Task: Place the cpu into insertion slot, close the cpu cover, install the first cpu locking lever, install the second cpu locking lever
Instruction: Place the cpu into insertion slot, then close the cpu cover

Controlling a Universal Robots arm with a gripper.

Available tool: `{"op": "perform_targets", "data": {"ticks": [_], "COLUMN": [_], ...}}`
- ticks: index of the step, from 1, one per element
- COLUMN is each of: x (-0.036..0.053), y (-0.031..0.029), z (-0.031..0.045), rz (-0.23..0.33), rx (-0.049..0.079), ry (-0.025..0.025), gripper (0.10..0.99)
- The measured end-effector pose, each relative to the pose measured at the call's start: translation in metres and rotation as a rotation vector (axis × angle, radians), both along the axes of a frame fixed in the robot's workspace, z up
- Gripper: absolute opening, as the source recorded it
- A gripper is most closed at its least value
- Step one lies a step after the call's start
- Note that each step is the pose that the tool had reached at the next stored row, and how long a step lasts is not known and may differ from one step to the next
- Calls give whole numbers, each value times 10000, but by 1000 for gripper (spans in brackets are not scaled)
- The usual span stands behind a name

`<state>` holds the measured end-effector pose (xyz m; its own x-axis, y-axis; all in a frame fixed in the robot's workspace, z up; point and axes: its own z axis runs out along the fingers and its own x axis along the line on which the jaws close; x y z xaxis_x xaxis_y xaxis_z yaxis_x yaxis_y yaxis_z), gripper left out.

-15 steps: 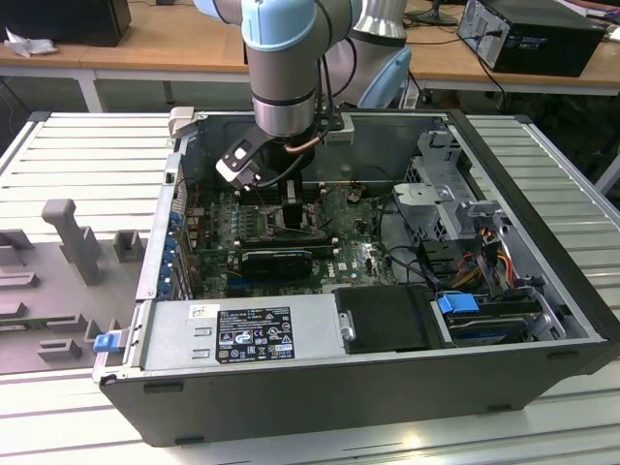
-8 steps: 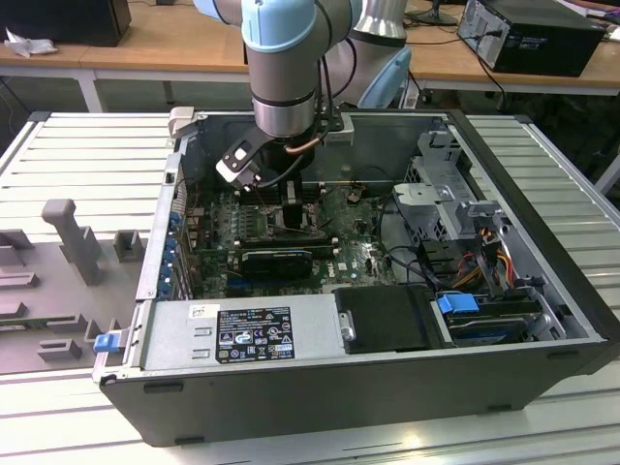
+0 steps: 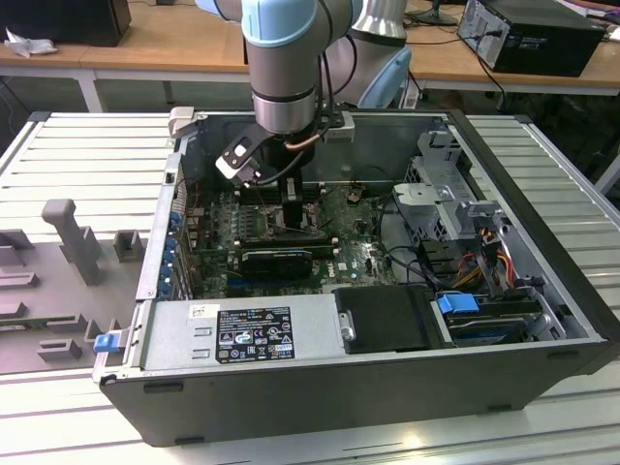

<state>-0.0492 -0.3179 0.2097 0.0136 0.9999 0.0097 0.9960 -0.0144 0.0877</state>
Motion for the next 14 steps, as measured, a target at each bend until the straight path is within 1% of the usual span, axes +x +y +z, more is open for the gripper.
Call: {"op": "perform_targets", "data": {"ticks": [1,2,5,7,10,14], "x": [0,0,0,0,0,0], "y": [0,0,0,0,0,0], "z": [9,15,23,44,80,155], "rz": [-1,-1,-2,-1,-2,-2], "rx": [-10,-13,-14,-13,-13,-12], "ry": [0,1,1,0,0,0], "gripper": [525,400,220,106,106,106]}}
